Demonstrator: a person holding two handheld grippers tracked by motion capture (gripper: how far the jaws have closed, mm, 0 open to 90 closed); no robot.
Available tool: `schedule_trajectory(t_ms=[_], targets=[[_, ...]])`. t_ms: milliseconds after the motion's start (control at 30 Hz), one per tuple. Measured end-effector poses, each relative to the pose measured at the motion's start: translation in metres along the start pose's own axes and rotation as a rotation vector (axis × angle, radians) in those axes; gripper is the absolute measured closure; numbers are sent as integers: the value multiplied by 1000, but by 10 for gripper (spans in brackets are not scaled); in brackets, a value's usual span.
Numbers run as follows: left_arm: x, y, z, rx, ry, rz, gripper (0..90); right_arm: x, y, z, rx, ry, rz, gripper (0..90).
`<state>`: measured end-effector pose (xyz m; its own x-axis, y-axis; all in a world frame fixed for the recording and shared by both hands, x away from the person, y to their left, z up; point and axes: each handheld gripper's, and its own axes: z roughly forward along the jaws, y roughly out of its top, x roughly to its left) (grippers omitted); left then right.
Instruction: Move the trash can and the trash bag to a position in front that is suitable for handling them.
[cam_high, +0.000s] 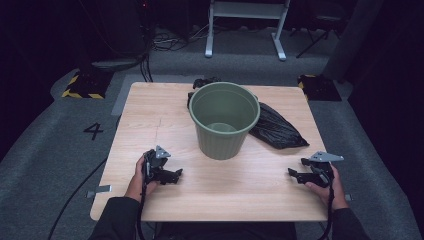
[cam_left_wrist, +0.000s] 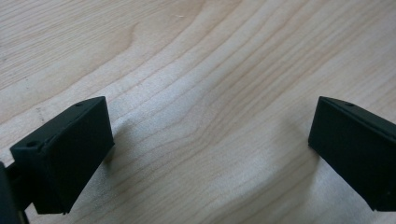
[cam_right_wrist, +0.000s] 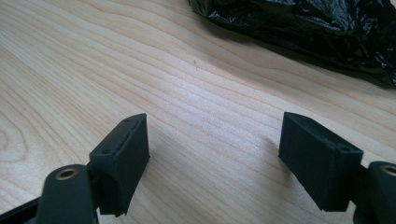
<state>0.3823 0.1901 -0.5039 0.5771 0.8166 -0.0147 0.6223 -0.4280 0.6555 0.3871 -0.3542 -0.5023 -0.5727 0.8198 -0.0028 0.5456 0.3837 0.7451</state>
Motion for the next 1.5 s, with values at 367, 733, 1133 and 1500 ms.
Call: schedule_trajectory(t_ms=[367,733,1133,1500], targets=[[0,-5,-4,4,-40,33,0,-9,5,-16,-83,30,37,229],[0,-5,-5,4,-36,36,0,-16,34,-45,-210,-39,10,253],[0,-5,-5,4,-40,40,0,-28,66,-27,-238,-107,-53,348],[1,-6,-5,4,-42,42,0,-51,86,7,-165,-172,1,471]])
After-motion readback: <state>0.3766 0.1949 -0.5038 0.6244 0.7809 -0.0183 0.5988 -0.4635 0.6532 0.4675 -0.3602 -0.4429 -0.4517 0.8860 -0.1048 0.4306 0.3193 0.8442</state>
